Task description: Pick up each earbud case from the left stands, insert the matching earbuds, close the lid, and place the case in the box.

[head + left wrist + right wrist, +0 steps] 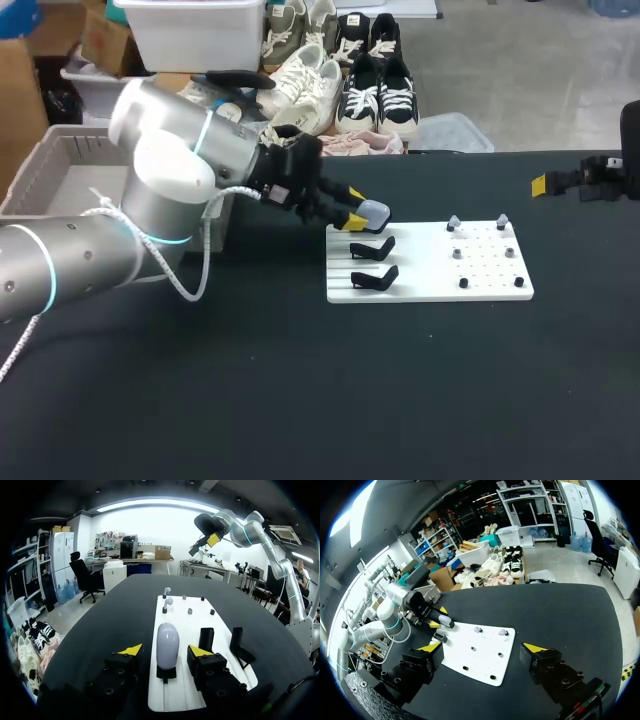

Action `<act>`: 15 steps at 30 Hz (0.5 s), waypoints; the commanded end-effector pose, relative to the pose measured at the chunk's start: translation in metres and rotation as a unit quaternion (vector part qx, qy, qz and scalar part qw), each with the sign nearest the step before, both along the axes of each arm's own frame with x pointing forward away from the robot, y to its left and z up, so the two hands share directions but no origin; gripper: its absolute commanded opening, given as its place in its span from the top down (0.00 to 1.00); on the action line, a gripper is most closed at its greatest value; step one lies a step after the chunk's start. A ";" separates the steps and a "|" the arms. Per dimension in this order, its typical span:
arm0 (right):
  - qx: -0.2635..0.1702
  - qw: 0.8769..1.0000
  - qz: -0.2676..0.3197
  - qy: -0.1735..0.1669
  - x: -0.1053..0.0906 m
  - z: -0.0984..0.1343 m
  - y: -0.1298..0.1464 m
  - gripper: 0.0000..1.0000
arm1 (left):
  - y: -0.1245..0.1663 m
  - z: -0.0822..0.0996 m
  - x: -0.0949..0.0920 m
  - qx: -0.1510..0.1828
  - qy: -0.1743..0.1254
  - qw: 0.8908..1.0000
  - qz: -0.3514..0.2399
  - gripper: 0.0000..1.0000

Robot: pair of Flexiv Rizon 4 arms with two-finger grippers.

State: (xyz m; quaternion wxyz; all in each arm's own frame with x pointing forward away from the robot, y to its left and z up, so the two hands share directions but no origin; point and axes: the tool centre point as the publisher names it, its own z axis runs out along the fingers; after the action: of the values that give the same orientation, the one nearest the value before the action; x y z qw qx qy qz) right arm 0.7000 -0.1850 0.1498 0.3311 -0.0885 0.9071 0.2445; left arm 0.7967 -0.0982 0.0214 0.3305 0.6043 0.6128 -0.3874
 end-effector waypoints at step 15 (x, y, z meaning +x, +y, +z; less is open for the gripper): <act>0.001 1.000 0.001 0.000 0.000 0.000 -0.001 0.00 | -0.007 -0.008 0.006 0.007 -0.005 1.000 0.001 0.50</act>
State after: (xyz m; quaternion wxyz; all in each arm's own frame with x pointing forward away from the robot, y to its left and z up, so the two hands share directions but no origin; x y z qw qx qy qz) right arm 0.7000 -0.1850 0.1498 0.3311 -0.0885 0.9071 0.2445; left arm 0.8010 -0.1038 0.0152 0.3306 0.6070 0.6147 -0.3801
